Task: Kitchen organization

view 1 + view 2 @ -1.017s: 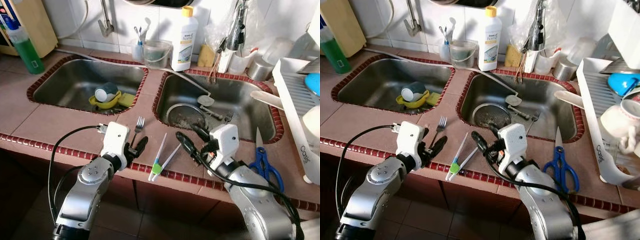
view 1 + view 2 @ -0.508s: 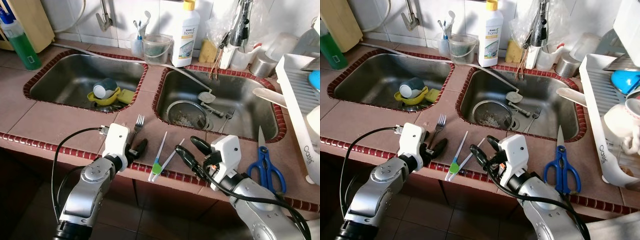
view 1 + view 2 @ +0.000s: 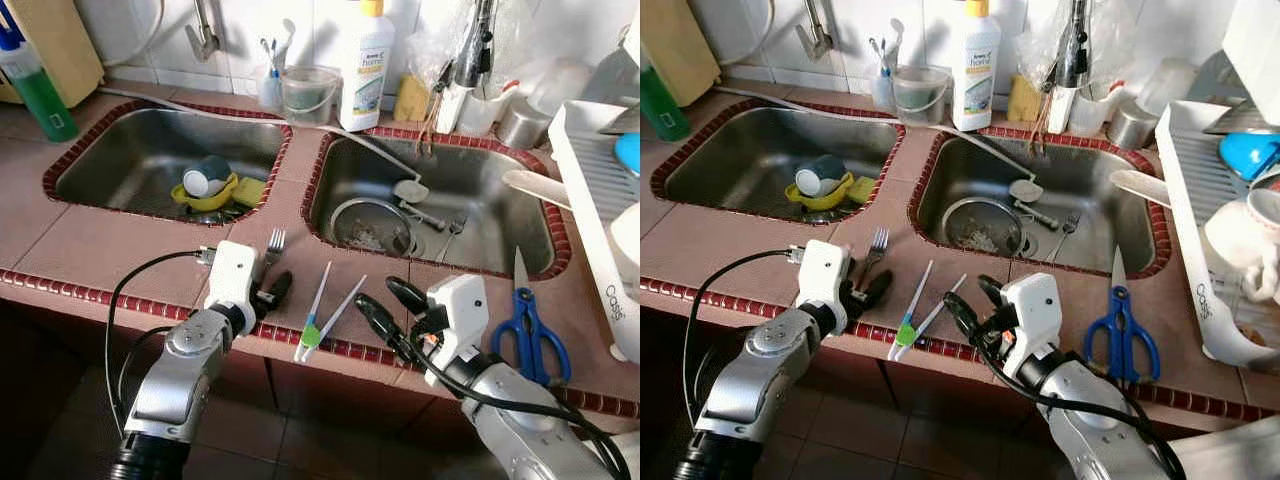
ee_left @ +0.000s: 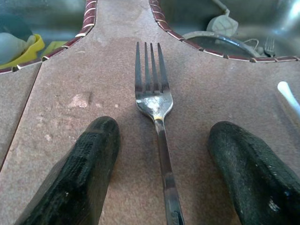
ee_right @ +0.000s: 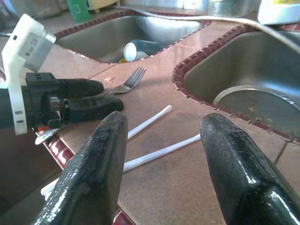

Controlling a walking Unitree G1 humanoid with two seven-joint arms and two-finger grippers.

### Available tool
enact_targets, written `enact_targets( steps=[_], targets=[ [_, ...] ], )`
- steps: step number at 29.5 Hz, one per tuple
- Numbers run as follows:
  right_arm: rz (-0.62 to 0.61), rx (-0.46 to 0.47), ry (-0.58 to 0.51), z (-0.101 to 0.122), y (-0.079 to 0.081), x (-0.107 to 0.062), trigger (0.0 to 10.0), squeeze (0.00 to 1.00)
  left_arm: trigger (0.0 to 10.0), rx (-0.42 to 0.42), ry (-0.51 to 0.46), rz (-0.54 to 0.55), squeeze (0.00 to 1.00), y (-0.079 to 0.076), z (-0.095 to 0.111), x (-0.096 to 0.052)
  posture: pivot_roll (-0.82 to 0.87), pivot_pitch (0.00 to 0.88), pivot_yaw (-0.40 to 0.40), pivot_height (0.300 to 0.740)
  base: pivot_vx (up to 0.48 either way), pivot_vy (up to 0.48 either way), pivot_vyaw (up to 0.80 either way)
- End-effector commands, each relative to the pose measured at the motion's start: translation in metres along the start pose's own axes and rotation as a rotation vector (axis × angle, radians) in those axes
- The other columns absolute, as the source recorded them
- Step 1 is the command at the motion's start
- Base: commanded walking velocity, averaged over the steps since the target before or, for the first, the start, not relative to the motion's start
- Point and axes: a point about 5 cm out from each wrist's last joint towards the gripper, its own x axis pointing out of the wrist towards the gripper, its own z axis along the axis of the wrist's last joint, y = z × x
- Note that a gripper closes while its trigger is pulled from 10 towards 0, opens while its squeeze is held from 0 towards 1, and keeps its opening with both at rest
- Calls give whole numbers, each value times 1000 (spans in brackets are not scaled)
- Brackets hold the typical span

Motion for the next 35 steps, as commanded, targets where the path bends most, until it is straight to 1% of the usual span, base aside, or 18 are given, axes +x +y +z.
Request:
enact_targets(
  steps=[1,2,3,10,12,15,26,35],
  targets=[
    [-20,-2,-18,5,-1,-4,10000,0,1804,-4,126,39,0,8,-23,-1,-115,148,29,740,0,0,0],
    [-20,-3,-18,5,0,-4,10000,0,1804,-2,128,46,0,10,-22,-1,-115,148,31,740,0,0,0],
    [-21,-2,-19,5,0,-4,10000,0,0,-13,126,45,0,10,-22,-1,-115,147,32,740,0,0,0],
    [-28,3,-24,7,1,-5,10000,0,0,-6,135,36,0,11,-22,-1,-115,147,36,740,0,0,0],
    [-28,4,-26,7,1,-5,10000,0,0,1,151,44,0,12,-23,-2,-114,149,36,740,0,0,0],
    [-30,4,-27,9,0,-5,10000,0,0,-3,141,42,0,14,-22,-3,-110,154,36,740,0,0,0],
    [-28,13,-32,11,2,-5,10000,0,0,9,149,60,0,21,-22,-6,-106,165,37,740,0,0,0],
    [-34,22,-34,11,3,-4,10000,0,78,13,149,57,0,22,-21,-6,-108,163,39,740,0,0,0]
  ],
)
